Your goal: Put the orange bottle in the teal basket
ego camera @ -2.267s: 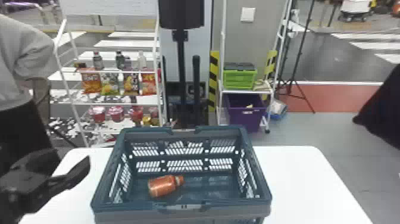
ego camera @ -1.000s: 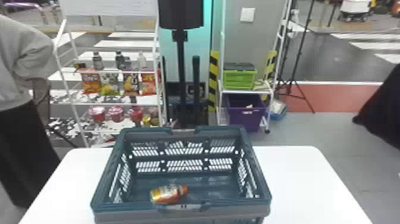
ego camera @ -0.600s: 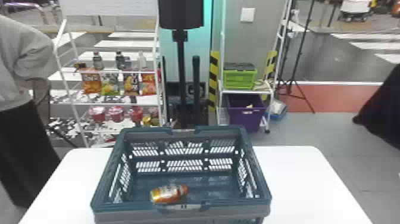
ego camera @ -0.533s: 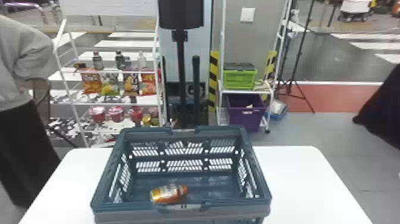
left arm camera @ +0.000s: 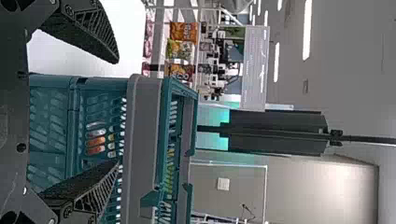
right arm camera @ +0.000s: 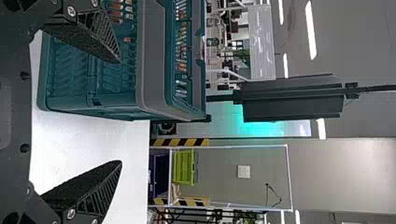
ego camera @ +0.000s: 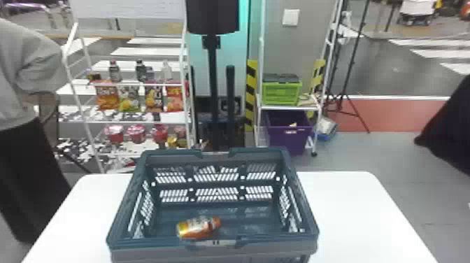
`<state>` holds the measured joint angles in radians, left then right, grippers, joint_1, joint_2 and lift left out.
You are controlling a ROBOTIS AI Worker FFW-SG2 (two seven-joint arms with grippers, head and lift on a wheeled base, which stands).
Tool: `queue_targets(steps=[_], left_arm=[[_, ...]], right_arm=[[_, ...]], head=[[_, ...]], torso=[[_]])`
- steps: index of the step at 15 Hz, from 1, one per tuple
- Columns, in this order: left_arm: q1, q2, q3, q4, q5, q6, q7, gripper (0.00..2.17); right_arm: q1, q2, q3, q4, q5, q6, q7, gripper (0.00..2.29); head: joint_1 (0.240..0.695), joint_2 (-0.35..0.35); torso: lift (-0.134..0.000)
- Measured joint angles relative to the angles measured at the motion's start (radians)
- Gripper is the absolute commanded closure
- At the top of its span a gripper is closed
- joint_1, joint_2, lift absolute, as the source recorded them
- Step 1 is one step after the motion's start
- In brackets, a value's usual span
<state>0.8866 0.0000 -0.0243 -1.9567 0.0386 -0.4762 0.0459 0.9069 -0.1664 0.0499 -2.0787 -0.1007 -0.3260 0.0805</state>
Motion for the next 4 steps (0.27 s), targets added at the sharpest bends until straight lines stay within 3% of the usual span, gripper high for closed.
queue_targets(steps=[4], left_arm=[[0.003, 0.000, 0.000, 0.000, 0.009, -0.004, 0.000, 0.14]], right_arm=[[0.007, 0.002, -0.001, -0.007, 0.000, -0.005, 0.004, 0.12]], head=[[0.499, 0.000]], torso=[[0.000]])
